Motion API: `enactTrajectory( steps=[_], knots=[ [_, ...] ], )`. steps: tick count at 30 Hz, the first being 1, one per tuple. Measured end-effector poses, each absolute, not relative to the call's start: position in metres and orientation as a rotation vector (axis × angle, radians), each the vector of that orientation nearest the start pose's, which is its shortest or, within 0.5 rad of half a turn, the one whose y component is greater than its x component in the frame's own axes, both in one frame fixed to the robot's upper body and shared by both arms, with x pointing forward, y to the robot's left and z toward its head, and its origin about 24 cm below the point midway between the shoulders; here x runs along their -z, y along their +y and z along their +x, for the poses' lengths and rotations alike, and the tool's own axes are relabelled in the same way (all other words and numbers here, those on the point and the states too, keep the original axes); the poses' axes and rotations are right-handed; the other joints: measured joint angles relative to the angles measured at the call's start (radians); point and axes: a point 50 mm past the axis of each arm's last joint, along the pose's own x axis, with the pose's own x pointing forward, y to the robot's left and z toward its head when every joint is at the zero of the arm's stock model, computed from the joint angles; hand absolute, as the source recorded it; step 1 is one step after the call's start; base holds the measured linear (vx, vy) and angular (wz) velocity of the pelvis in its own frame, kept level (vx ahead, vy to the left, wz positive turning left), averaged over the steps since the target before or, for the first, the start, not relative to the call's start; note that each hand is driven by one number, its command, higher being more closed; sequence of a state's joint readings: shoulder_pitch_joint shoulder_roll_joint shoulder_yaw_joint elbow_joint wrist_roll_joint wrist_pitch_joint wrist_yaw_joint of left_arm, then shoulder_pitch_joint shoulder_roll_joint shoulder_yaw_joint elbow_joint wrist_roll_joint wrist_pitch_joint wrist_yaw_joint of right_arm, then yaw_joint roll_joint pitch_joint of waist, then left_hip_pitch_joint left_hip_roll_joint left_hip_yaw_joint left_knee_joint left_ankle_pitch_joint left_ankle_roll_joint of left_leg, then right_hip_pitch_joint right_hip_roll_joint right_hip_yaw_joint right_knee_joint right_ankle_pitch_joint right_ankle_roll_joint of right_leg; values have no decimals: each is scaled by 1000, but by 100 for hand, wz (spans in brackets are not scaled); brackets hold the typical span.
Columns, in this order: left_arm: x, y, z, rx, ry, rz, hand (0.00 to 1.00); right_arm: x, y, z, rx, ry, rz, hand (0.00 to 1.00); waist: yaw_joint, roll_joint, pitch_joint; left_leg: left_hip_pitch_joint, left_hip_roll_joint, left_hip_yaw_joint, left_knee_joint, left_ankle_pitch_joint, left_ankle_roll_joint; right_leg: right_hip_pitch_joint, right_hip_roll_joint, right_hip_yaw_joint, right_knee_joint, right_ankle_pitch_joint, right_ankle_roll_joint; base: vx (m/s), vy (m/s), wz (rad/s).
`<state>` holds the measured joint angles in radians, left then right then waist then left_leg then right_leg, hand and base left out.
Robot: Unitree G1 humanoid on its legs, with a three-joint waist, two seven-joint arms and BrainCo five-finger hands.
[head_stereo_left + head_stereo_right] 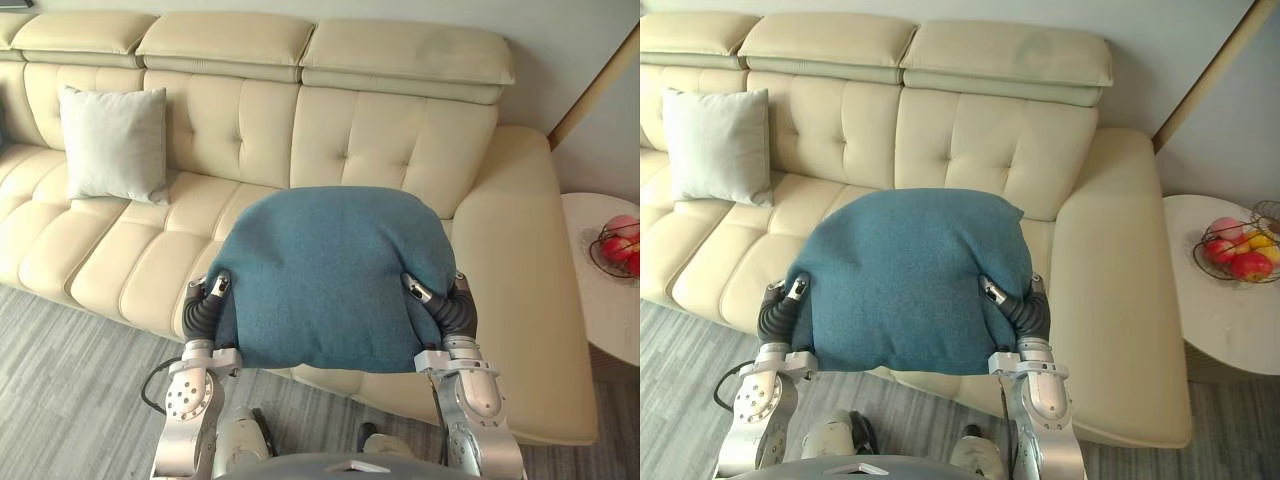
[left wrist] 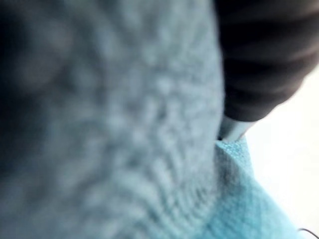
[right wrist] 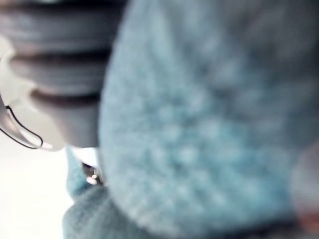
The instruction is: Pick up cushions and gather them together orderly.
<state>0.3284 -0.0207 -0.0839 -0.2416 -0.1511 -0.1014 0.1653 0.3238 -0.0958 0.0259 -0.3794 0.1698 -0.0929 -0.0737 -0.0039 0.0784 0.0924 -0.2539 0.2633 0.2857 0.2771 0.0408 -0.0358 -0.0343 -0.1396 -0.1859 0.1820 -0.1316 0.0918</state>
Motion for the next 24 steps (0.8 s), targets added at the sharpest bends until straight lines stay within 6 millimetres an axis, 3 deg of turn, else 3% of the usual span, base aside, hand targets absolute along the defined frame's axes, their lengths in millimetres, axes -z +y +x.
enactTrajectory(
  steps=[1,2,4,8,11,15,19,24],
  knots=[
    [-36,156,187,-199,-7,-179,100,-68,-175,189,102,-138,80,100,4,-10,-7,15,-9,-31,6,-47,-88,5,-7,20,-3,-22,42,258,395,-36],
    [-33,158,187,-199,5,-170,100,-57,-172,186,127,-93,118,100,-1,-49,-17,13,-59,-63,19,-51,-71,0,-47,27,0,-6,42,186,275,-13],
    [-33,160,186,-196,6,-155,100,-54,-169,185,135,-78,142,100,3,-73,-24,18,-97,-118,16,-57,-67,-1,-71,42,-10,16,28,127,156,-9],
    [-28,163,179,-200,36,-140,100,-47,-166,186,129,-51,138,100,9,-86,-31,84,-100,-88,-22,-96,-73,3,-71,106,-51,57,39,20,98,-59],
    [-23,163,179,-189,56,-131,100,-37,-166,189,133,-11,136,100,-7,-105,-44,100,-106,-75,-54,-109,-86,-8,-70,162,-118,76,58,-69,1,-62],
    [-11,162,177,-179,111,-122,100,-24,-167,188,139,46,110,100,-18,-112,-55,101,-117,-67,-73,-127,-102,-70,-62,239,-135,100,46,-99,29,-61],
    [-5,162,177,-175,139,-118,100,-16,-167,187,141,80,93,100,-37,-111,-56,99,-118,-71,-71,-122,-94,-76,-56,261,-151,137,67,-16,1,-21],
    [-18,161,202,-179,62,-51,100,-21,-163,210,137,44,41,100,-36,-101,-54,45,-119,-80,-71,-109,-85,-123,-53,261,-165,174,61,-47,-4,-2]
  ],
)
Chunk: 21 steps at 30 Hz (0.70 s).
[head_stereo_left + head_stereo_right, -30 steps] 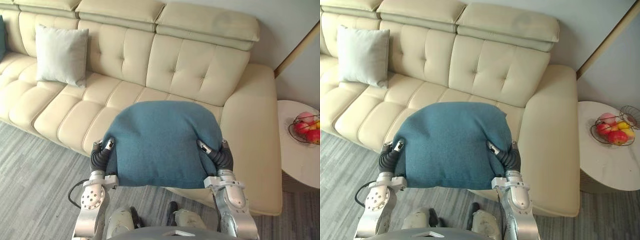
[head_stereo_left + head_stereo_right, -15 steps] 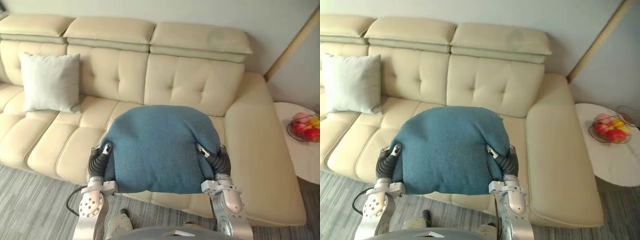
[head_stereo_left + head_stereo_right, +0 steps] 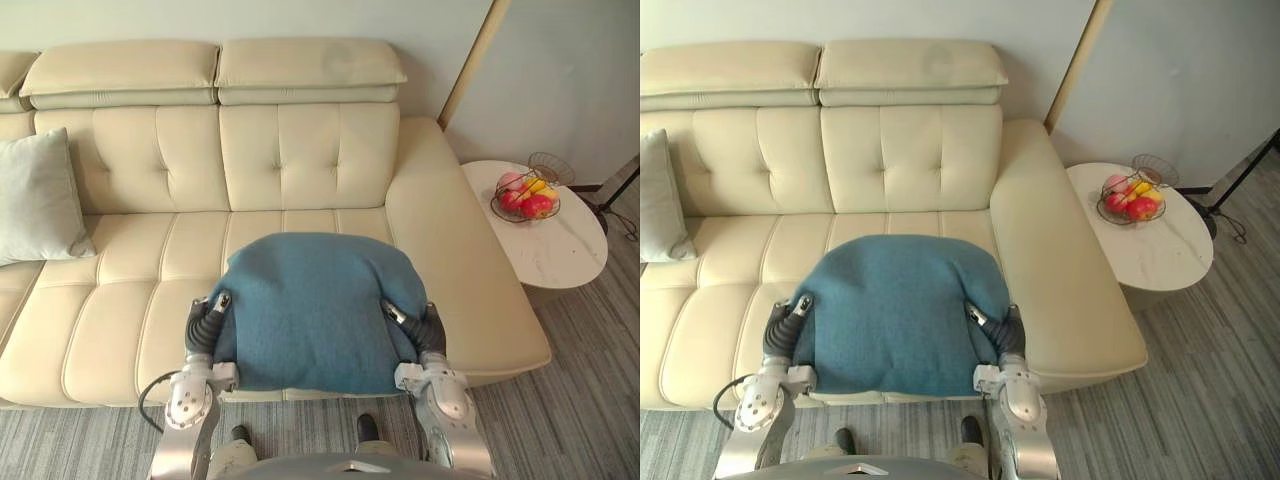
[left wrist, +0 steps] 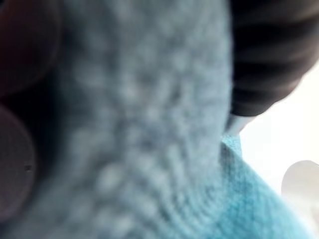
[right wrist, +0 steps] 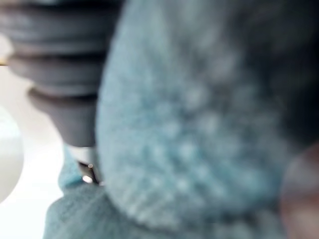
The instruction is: Pick up cushions and gather them together orderly.
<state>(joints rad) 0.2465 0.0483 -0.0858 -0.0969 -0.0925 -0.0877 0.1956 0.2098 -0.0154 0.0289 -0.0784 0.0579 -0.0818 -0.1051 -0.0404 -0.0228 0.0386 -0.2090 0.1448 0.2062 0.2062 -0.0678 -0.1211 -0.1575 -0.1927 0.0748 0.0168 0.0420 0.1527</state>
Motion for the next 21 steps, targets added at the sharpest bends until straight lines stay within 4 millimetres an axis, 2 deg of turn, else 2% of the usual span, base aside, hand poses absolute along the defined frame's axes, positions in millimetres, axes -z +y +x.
enactTrajectory(
  steps=[1,2,3,5,7,9,11,12,13,15,17,18,19,20,21],
  knots=[
    [-27,162,214,-186,17,-15,100,-30,-160,225,132,1,17,100,-1,7,8,-35,0,4,-1,14,6,-34,1,0,-4,24,-3,-82,-4,-5],
    [-29,162,218,-189,4,-3,100,-32,-159,229,131,-11,12,100,-1,9,11,-44,0,5,-1,17,6,-43,1,0,-6,31,-4,-117,-1,-10],
    [-38,162,229,-199,-39,26,100,-42,-157,241,131,-52,7,100,1,18,25,-71,0,10,-1,29,10,-71,1,1,-12,54,-7,-119,7,-10],
    [-59,160,252,-219,-132,64,100,-64,-151,264,142,-143,-19,100,8,30,77,-110,0,15,-1,47,17,-111,1,0,-11,78,-12,-190,13,-7],
    [-88,158,277,-236,-245,85,100,-96,-145,287,161,-262,-35,100,21,32,108,-192,2,17,0,67,20,-196,3,-2,-3,92,-16,-211,-5,1],
    [-115,156,296,-273,-336,77,100,-130,-139,302,209,-384,-46,100,33,36,134,-256,9,15,0,97,16,-262,10,-4,7,109,-8,-198,-26,5],
    [-150,153,318,-314,-440,58,100,-175,-131,315,259,-538,-34,100,46,38,159,-322,20,10,-4,127,11,-330,22,-6,11,119,-18,-159,-35,1],
    [-155,153,321,-317,-453,55,100,-181,-131,316,267,-559,-30,100,47,38,163,-330,21,8,-7,132,10,-338,23,-6,13,120,-18,-119,-34,8],
    [-188,152,336,-336,-537,54,100,-217,-127,321,315,-682,-23,100,48,39,182,-364,20,-1,-38,166,10,-375,26,-10,4,140,-13,-110,-27,18],
    [-236,150,350,-356,-653,48,100,-261,-126,321,389,-828,-4,100,46,39,210,-394,16,-16,-96,222,14,-413,28,-30,-11,165,-11,-121,-24,24],
    [-299,146,353,-381,-812,27,100,-312,-128,322,486,-963,29,100,49,38,244,-419,10,-30,-186,301,15,-455,32,-44,-42,205,-10,-89,-21,16],
    [-324,144,352,-394,-869,8,100,-332,-130,325,525,-989,49,100,52,39,246,-431,9,-32,-228,333,14,-481,34,-48,-49,215,-9,-80,-28,8],
    [-340,142,350,-400,-907,-7,100,-343,-131,325,542,-1007,62,100,54,39,246,-443,9,-35,-249,349,14,-497,36,-52,-57,222,-7,-47,-23,8],
    [-367,137,344,-401,-975,-28,100,-362,-132,321,574,-1042,96,0,55,39,254,-456,9,-41,-286,376,14,-510,39,-63,-78,234,-9,-31,-15,15],
    [-384,133,340,-397,-1012,-39,0,-372,-134,317,601,-1069,121,0,56,40,263,-475,10,-45,-286,380,14,-514,39,-71,-91,241,-9,-5,-2,17]
  ],
)
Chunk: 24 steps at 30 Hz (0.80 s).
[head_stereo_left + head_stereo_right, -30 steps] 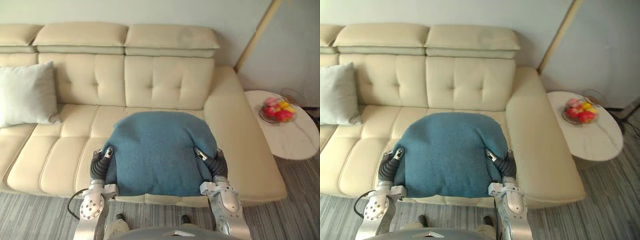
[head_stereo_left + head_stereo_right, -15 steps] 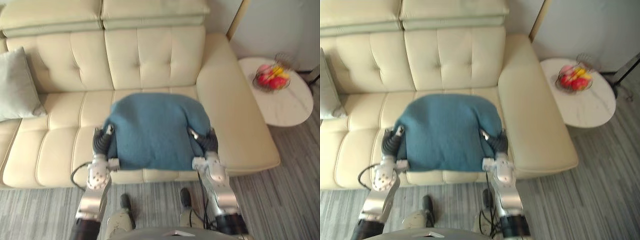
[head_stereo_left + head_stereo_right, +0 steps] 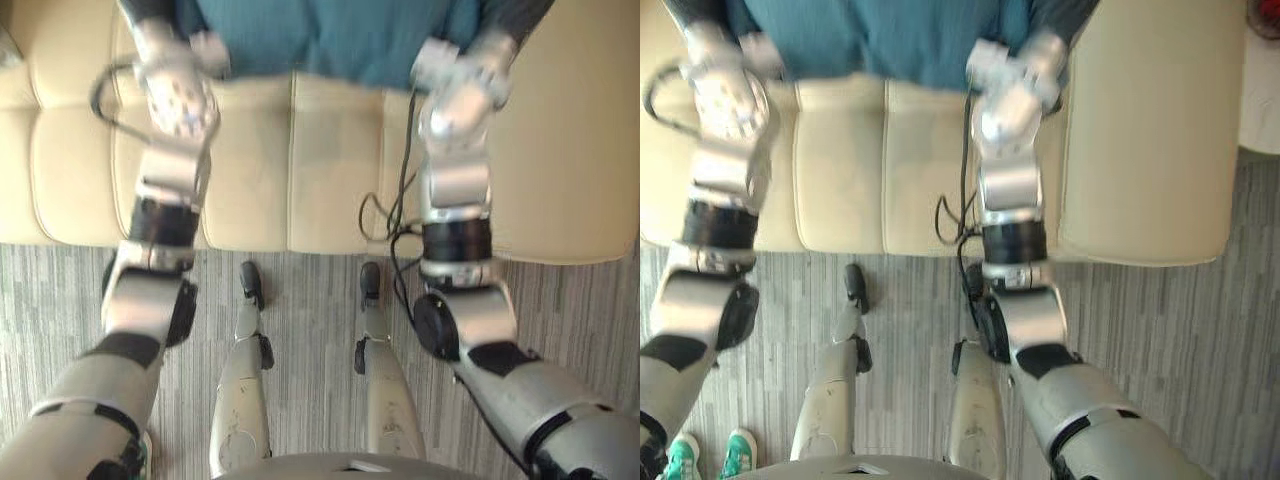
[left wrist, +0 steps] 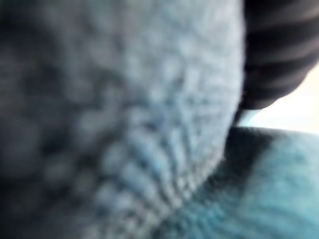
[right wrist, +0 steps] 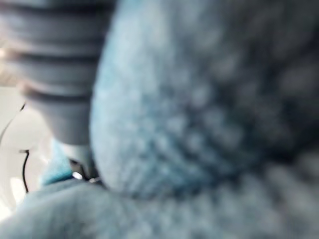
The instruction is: Pick up cushions and gather them together orderly.
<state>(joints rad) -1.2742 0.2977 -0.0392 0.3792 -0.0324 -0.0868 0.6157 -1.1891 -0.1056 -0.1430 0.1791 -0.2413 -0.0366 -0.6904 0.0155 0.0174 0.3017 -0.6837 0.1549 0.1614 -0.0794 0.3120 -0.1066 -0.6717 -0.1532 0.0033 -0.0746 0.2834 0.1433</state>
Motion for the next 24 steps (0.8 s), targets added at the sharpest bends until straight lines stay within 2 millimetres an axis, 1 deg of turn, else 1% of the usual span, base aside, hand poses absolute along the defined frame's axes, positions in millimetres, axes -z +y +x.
enactTrajectory(
  steps=[2,4,6,8,9,10,12,13,14,17,18,19,20,21,22,23,24],
  knots=[
    [-401,130,336,-415,-1052,-39,0,-387,-139,311,641,-1110,145,0,8,0,0,-36,0,-7,0,2,0,-29,0,-12,-4,3,1,18,9,11],
    [-411,129,333,-417,-1070,-54,0,-397,-140,314,668,-1104,162,0,10,0,0,-67,1,-21,0,10,-5,-53,1,-21,-4,3,1,34,20,10],
    [-420,127,335,-425,-1063,-66,0,-406,-146,323,666,-1062,156,0,15,0,0,-108,4,-33,0,21,-9,-80,3,-44,-4,3,1,34,41,15],
    [-419,125,341,-422,-1031,-66,0,-408,-150,334,646,-1000,173,0,18,0,0,-137,5,-50,0,29,-17,-98,4,-60,-4,1,1,31,57,15],
    [-416,124,345,-409,-1003,-73,0,-406,-152,340,618,-957,188,0,20,1,0,-148,7,-56,0,31,-19,-104,6,-70,-4,-1,1,32,80,17],
    [-410,123,351,-388,-958,-70,0,-399,-155,350,576,-889,205,0,25,1,0,-166,11,-63,0,35,-20,-117,10,-79,7,-11,-5,23,70,13],
    [-408,123,355,-375,-935,-56,0,-396,-157,356,547,-855,214,0,28,1,0,-180,14,-72,0,36,-22,-136,12,-88,29,-23,-3,15,59,9],
    [-404,123,360,-359,-906,-35,0,-392,-160,361,522,-814,230,0,31,1,1,-203,16,-82,0,46,-35,-163,13,-99,58,-39,-5,10,63,13],
    [-400,124,365,-346,-876,-21,0,-386,-161,367,499,-769,244,0,34,2,1,-222,18,-82,0,48,-39,-190,14,-101,89,-57,-6,5,65,13],
    [-388,129,372,-322,-829,-16,0,-374,-162,375,481,-705,266,0,36,1,2,-252,18,-82,0,56,-39,-242,8,-106,156,-92,-5,-5,62,9],
    [-380,131,375,-320,-808,-6,0,-368,-162,378,471,-688,256,0,36,1,3,-256,16,-82,0,57,-39,-255,5,-107,175,-103,-6,-6,51,8],
    [-369,134,379,-313,-778,5,0,-361,-163,380,459,-667,246,0,35,1,3,-257,15,-81,0,57,-39,-265,1,-106,195,-115,-4,-4,41,7],
    [-351,139,385,-309,-730,19,0,-348,-162,384,447,-638,218,0,31,1,3,-255,13,-80,0,57,-39,-274,-1,-104,222,-131,-6,-5,23,6],
    [-345,140,386,-308,-714,22,0,-345,-161,385,439,-630,213,0,29,1,3,-255,13,-80,0,56,-39,-278,-1,-103,231,-136,-4,-10,14,4],
    [-334,144,389,-308,-682,21,0,-340,-160,386,423,-622,216,0,25,1,3,-256,14,-79,0,54,-41,-289,-1,-102,252,-148,-4,0,0,0],
    [-319,150,392,-311,-637,7,0,-338,-161,384,412,-631,218,0,22,0,3,-257,16,-75,0,44,-51,-304,-1,-97,276,-157,-6,-19,-16,-3],
    [-311,155,394,-319,-614,-4,0,-338,-161,383,412,-637,221,0,20,0,3,-257,17,-72,0,43,-53,-308,-1,-95,283,-159,-6,-26,-29,-6]
  ],
)
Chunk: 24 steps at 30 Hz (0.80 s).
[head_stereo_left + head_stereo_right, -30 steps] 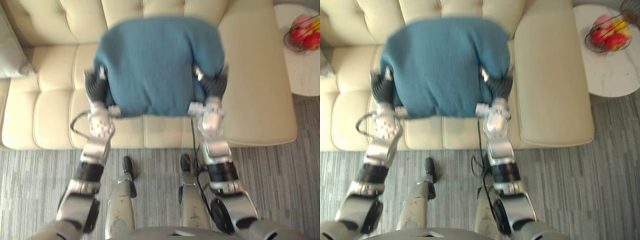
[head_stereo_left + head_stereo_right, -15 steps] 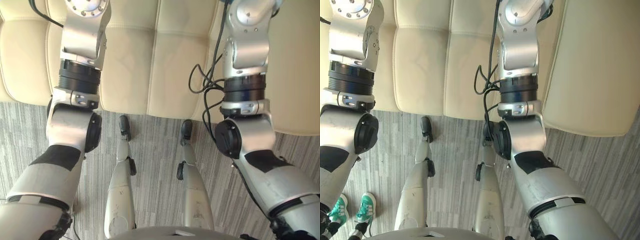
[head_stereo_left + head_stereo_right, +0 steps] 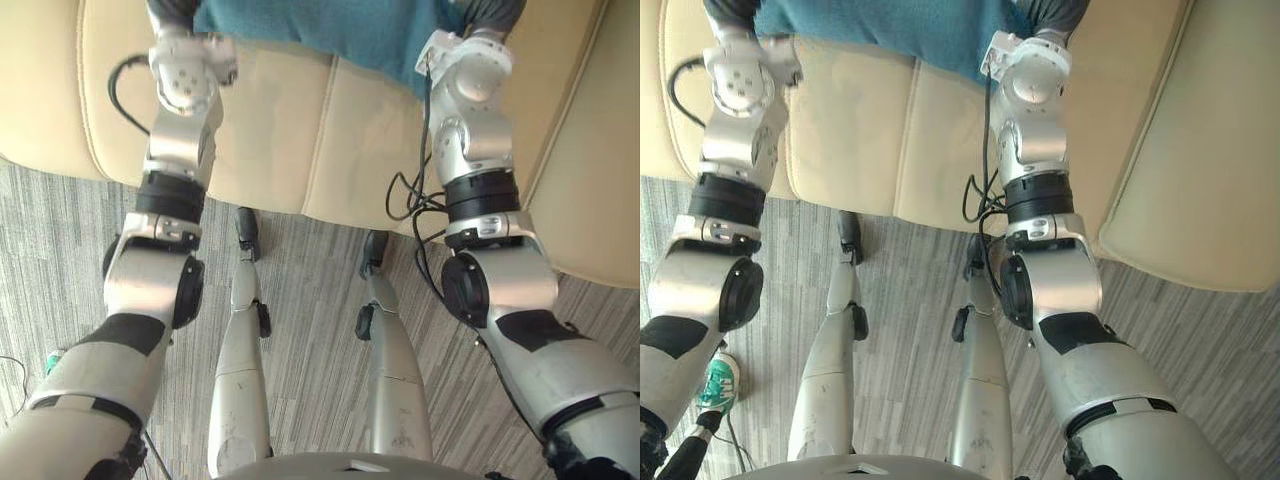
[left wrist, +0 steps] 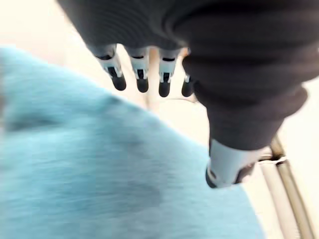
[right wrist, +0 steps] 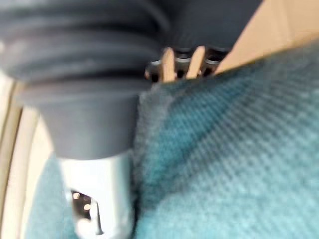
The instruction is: Pick up cushions and gather them together orderly.
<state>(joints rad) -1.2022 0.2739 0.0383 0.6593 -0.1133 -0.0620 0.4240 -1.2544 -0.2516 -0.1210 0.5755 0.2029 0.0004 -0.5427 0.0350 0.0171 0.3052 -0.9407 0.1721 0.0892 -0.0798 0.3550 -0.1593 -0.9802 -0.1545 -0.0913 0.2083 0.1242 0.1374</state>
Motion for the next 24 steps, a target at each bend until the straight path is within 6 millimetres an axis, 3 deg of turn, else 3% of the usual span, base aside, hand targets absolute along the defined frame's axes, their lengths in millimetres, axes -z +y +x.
enactTrajectory(
  steps=[4,6,9,11,15,17,19,20,21,24],
  knots=[
    [-274,175,397,-361,-508,-61,0,-328,-168,374,412,-687,226,0,-17,0,0,10,3,10,0,-1,0,-2,1,7,20,-10,1,-27,-37,-2],
    [-248,190,396,-396,-438,-85,0,-312,-176,370,428,-681,217,0,-17,-1,0,37,3,26,0,-4,4,-2,0,25,55,-28,0,-37,-66,-5],
    [-224,205,389,-440,-405,-96,0,-291,-187,362,445,-678,200,0,-17,-1,0,71,5,43,0,-5,5,2,2,42,93,-46,-3,-44,-97,-8],
    [-219,210,383,-448,-413,-98,0,-284,-195,356,451,-687,197,0,-18,-1,0,84,7,46,0,-5,5,8,4,46,100,-50,-3,-35,-83,-5],
    [-184,230,358,-485,-399,-101,0,-236,-227,328,517,-649,143,0,-23,-1,0,178,15,52,0,-20,27,90,13,48,125,-75,-8,-41,-127,-1],
    [-154,245,332,-507,-375,-70,0,-211,-240,302,522,-631,21,0,-24,-2,0,261,17,60,0,-45,29,162,14,46,136,-98,-13,-24,-172,1],
    [-129,254,312,-520,-329,-43,0,-195,-243,280,513,-618,-94,0,-26,-2,0,320,18,65,0,-61,30,219,14,46,137,-122,-20,17,-112,-1],
    [-105,256,295,-518,-265,-28,0,-179,-245,266,509,-582,-175,0,-25,-3,-2,361,19,73,0,-71,33,259,14,44,134,-136,-15,21,-91,0],
    [-97,256,290,-517,-240,-27,0,-173,-246,263,507,-564,-195,0,-24,-3,-2,375,19,74,0,-74,35,276,14,43,131,-138,-14,30,-78,2],
    [-39,250,255,-491,-41,-41,0,-117,-245,240,495,-349,-217,0,-23,-10,-23,481,19,75,1,-99,41,401,11,25,93,-150,-15,61,-53,6]
  ],
)
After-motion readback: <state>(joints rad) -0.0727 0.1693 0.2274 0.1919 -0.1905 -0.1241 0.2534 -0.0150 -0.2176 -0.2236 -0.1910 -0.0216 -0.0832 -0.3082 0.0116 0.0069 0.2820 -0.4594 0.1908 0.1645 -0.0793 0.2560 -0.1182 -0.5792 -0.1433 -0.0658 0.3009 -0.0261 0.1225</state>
